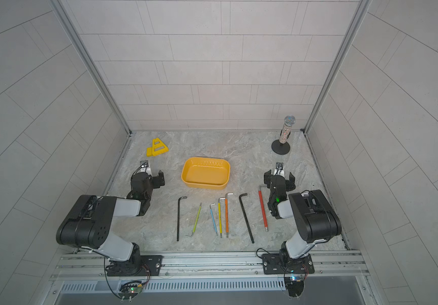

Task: Put the hex key on the desktop into the storage box
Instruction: Pick up the Allen key from the center of the board.

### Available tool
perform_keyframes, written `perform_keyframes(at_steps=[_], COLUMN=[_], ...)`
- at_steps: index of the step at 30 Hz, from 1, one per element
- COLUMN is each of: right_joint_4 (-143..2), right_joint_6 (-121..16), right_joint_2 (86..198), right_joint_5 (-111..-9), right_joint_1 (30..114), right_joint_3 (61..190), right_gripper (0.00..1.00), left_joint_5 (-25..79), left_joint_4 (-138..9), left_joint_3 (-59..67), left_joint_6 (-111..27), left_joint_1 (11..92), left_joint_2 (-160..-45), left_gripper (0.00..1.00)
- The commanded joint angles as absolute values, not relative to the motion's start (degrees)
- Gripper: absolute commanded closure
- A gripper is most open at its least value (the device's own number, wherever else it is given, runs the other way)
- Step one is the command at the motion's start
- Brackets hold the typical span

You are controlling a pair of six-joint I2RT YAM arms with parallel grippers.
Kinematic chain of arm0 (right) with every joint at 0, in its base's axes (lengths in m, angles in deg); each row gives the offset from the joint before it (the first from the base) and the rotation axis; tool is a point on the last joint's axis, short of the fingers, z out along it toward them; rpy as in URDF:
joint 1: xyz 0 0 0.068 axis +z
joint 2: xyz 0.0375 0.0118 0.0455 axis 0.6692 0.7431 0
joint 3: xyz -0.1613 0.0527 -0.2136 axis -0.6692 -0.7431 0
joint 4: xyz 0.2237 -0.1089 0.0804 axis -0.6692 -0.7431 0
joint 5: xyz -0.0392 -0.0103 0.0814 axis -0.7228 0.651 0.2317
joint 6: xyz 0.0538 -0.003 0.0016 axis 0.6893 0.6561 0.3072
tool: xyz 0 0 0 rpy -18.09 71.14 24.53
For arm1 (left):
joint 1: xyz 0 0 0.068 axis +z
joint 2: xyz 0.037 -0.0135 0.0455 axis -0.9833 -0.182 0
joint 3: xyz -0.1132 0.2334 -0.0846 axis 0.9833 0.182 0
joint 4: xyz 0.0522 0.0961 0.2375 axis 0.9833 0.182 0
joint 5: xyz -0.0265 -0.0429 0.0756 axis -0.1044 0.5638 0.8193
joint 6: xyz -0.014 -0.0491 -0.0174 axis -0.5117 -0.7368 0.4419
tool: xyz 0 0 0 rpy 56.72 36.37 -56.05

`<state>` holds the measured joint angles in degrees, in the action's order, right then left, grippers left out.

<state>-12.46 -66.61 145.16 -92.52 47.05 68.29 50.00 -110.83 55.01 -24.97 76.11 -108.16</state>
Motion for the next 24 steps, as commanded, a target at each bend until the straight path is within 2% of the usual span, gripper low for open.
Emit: perform_keyframes(at_steps=[1,24], right_joint_4=[-13.0,-12.9], right_joint_6=[-66.1,-66.2], right_joint_2=[144.5,144.6], right_joint_5=[-92.7,-92.7], right_joint_1=[47.0,46.9], right_joint_3=[68.7,68.6], right_gripper=[0.00,0.00], left_joint_5=[49.0,50.5], left_joint_4=[-112.5,-110.8], left_joint_3=[54.9,54.0], left_joint_6=[-24.2,-24.9], left_joint_1=[76.1,76.2], left_joint_2=[-108.4,-108.4], left_gripper=[0.00,0.00])
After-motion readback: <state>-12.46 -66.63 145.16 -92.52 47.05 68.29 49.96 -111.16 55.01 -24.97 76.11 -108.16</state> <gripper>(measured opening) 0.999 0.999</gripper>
